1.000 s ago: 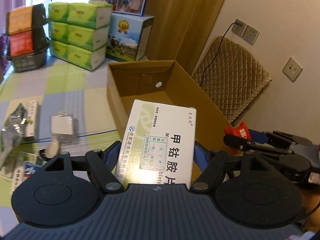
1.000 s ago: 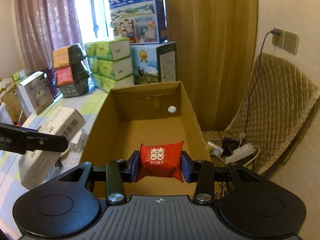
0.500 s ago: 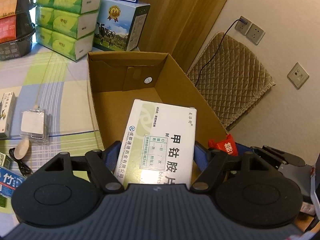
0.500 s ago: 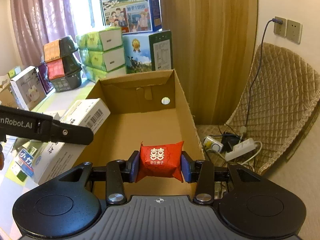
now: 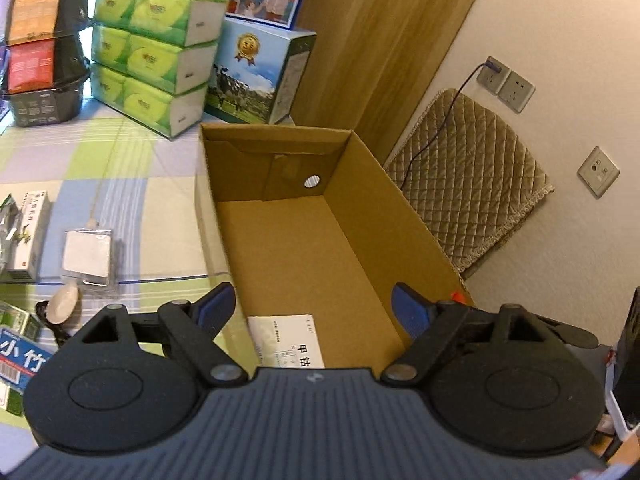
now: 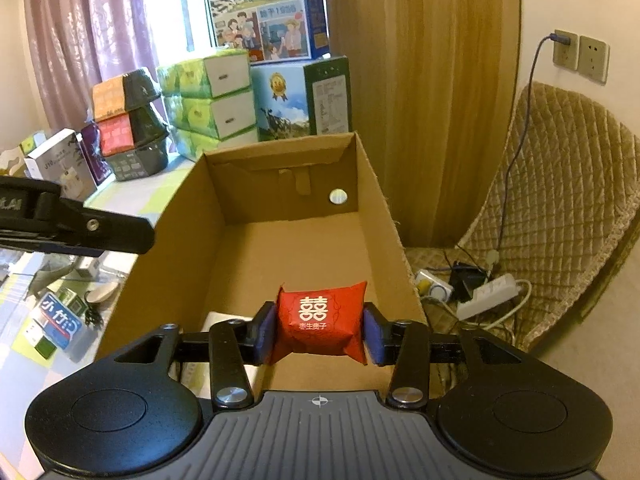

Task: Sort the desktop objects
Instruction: 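Open both tools to drop the white box and red packet into the cardboard box, then move both tools back over the table objects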

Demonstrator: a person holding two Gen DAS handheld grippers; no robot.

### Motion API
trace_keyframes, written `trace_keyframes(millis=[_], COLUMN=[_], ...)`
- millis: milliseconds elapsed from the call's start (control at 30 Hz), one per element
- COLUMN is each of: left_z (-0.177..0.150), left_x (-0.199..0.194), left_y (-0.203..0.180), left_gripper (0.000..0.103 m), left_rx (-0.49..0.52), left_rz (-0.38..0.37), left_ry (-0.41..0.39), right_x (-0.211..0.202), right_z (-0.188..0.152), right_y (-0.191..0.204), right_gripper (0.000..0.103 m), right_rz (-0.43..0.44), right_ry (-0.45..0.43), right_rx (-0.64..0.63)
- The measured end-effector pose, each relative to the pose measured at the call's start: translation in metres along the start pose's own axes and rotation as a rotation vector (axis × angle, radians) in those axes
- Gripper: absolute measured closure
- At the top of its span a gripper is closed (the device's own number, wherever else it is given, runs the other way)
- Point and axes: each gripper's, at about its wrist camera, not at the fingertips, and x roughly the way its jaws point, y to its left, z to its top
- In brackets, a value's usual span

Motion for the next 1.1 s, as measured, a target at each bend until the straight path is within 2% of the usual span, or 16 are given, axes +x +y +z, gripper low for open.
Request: trace_keyframes(millis=[67,467,733,1100], left_z=[-0.001,-0.017,-0.036,-0.071], left_x=[-0.008,-0.058,-0.108,-0.176], left_y=[0.005,0.038,0.063,0.100], left_gripper=[0.021,0.020,0.017,0.009], left_rx=[-0.005,-0.018,-0.034,-0.058], left_rz=[0.004,0.069,0.109,0.212], left_ry=[-0.007,-0.035,-0.064,-0.101], right_x=[-0.004,-0.043,-0.078,-0.108], right_z=[0.001,0.001,-0.003,-0.016], right_y=[-0.001,0.016,0.058,0.118], right_gripper=[0.030,0.030,0.027,0.024], right_rz=[0.002,0.006,0.062,0.164], right_ry=[-0.017,-0.047,-0.075,-0.089], right_rx=[0.020,0.026,-0.017,-0.076])
